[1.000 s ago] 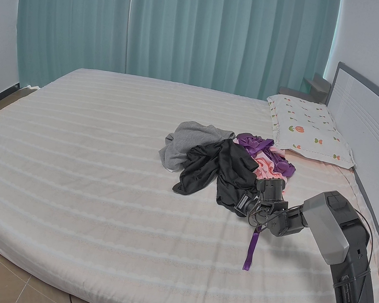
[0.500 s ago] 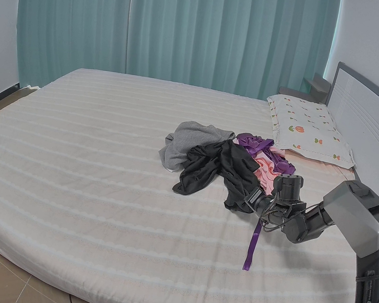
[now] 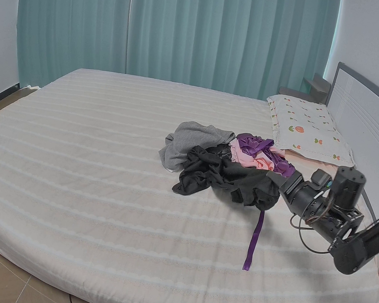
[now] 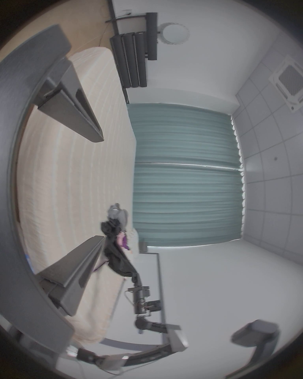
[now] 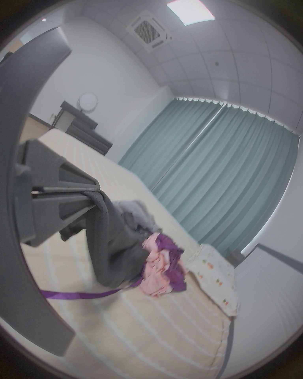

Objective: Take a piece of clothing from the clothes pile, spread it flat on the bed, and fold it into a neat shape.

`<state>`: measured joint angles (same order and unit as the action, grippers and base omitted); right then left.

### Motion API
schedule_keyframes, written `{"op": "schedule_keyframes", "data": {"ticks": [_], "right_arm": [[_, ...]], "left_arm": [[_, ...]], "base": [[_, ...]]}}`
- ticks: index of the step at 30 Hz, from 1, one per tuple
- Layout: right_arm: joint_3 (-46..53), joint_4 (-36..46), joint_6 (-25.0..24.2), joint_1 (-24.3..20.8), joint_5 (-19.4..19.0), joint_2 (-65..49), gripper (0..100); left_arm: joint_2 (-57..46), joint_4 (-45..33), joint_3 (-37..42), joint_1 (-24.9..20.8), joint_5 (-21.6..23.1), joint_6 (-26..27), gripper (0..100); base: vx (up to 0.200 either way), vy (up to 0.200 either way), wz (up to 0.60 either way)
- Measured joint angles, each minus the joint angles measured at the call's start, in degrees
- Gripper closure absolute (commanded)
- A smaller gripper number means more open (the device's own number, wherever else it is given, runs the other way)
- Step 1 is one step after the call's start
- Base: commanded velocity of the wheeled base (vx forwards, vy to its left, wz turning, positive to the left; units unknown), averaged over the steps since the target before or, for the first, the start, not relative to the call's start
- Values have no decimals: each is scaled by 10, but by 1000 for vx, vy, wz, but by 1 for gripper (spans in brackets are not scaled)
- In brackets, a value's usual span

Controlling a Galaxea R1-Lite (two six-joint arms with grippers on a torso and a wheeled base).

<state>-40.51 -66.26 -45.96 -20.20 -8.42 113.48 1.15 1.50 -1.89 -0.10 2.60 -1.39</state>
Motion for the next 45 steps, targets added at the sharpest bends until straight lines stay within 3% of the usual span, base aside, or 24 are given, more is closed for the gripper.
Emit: {"op": "schedule_keyframes", "data": {"ticks": [4,8,15,26,31,36,41,45], "right_arm": [[30,-17,0,-13,-9,-79,100],[38,-21,1,-26,-24,-134,100],[34,-14,7,-40,-51,-203,100],[31,-10,10,-53,-87,-257,100],[31,-10,11,-60,-95,-264,100],[26,-9,11,-66,-100,-265,100],[21,-11,11,-69,-104,-259,100],[15,-13,11,-71,-106,-252,100]], "left_arm": [[29,18,-55,-2,10,-51,0],[97,27,-98,-7,42,-66,0],[275,53,-132,-28,95,-47,0],[583,175,-146,-101,111,-33,0],[724,255,-152,-150,86,-54,0],[862,336,-172,-221,48,-117,0],[1001,405,-228,-306,-16,-182,0],[1091,450,-285,-348,-49,-208,0]], "base": [[0,0,0],[0,0,0],[0,0,0],[0,0,0],[0,0,0],[0,0,0],[0,0,0],[0,0,0]]}}
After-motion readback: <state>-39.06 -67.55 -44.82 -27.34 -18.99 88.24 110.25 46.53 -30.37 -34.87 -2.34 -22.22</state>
